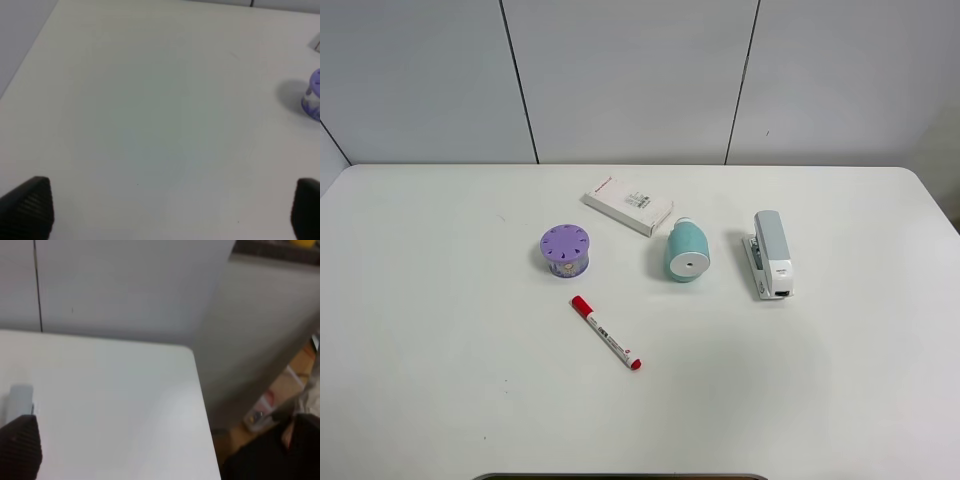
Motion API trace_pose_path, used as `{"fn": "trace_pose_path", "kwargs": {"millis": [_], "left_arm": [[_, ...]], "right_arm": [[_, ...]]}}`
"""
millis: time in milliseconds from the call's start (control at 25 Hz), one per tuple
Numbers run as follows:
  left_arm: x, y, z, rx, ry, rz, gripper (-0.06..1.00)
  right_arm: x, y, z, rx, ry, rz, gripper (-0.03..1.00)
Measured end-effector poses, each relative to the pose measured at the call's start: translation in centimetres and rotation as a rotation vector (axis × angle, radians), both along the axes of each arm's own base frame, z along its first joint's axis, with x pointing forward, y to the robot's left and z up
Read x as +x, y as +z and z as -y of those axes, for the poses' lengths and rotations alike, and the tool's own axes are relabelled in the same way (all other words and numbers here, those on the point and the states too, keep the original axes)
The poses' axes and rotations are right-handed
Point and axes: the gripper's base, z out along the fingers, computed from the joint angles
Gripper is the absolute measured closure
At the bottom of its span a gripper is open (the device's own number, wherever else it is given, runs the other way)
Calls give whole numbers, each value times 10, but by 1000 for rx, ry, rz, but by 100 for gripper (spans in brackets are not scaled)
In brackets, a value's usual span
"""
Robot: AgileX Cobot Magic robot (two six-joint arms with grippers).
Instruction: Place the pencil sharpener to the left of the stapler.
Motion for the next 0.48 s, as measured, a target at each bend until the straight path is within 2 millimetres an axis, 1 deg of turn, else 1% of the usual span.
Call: {"fn": "trace_pose_path", "kwargs": {"millis": [80, 280, 400, 480], "left_arm": [[0, 0, 0, 0, 0, 0, -1], [0, 0, 0, 0, 0, 0, -1], [0, 0, 0, 0, 0, 0, -1], [0, 0, 0, 0, 0, 0, -1]], "right_arm": [[-6, -19, -2, 26, -9, -23, -2], [-17, -65, -10, 106, 48, -58, -2], [-22, -84, -12, 129, 51, -62, -2], [-24, -88, -13, 138, 47, -61, -2]]}}
